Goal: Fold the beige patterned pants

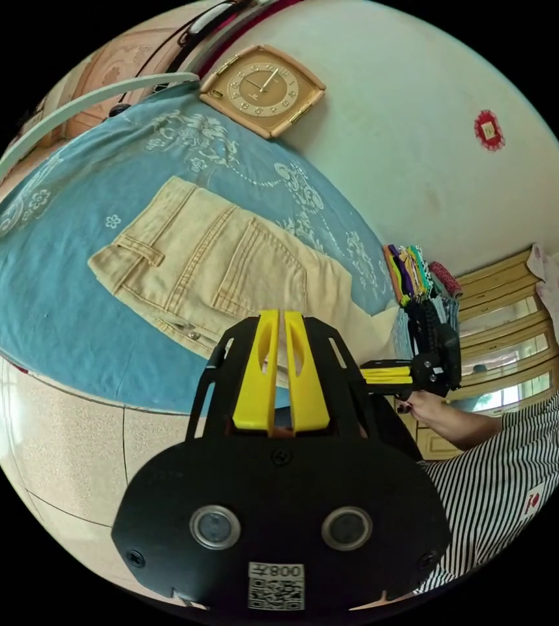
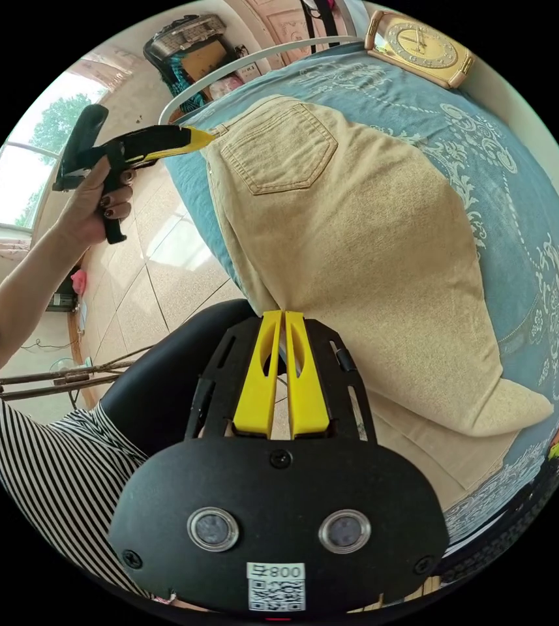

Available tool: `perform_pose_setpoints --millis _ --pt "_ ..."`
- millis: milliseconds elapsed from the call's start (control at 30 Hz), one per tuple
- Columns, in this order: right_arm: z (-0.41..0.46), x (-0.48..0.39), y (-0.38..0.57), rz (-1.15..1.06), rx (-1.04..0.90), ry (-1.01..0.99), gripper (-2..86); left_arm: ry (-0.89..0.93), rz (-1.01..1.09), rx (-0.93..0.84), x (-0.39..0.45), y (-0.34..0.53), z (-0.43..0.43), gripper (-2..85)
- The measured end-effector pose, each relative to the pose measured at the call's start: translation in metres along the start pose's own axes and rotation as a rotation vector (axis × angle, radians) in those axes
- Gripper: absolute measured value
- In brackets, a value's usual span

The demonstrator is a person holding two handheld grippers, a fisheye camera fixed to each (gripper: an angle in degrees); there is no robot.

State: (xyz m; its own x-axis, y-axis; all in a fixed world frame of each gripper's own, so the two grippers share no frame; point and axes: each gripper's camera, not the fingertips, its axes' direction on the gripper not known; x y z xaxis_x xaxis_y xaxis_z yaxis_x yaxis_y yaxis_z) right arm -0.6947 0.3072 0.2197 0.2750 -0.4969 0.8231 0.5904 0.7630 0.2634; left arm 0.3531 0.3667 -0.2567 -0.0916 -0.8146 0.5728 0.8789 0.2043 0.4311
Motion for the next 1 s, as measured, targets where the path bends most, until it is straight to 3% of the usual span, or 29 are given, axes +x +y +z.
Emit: perform_pose_setpoints --millis 167,333,500,700,1000 --pt "-0.021 -0.006 0.008 -0.010 -0.009 0.028 0.9 -0.077 -0.037 -0.109 0.017 0.009 0.060 0.5" --pt "-0.081 0.017 0.035 0.083 0.088 -0.138 1.2 -0.154 0.006 -0.108 0.057 0.008 0.080 1.0" --pt "-0.183 0.102 0.130 0.424 0.295 -0.117 2.9 -0.057 0.204 -0.109 0.134 0.014 0.114 3.2" --pt "-0.253 0.200 0.259 0.886 0.336 0.015 6.1 -0.043 0.445 -0.273 0.230 0.021 0.199 6.1" --pt "-0.307 0.213 0.283 0.875 0.228 0.072 7.4 -0.135 0.474 -0.411 0.290 0.016 0.288 5.6"
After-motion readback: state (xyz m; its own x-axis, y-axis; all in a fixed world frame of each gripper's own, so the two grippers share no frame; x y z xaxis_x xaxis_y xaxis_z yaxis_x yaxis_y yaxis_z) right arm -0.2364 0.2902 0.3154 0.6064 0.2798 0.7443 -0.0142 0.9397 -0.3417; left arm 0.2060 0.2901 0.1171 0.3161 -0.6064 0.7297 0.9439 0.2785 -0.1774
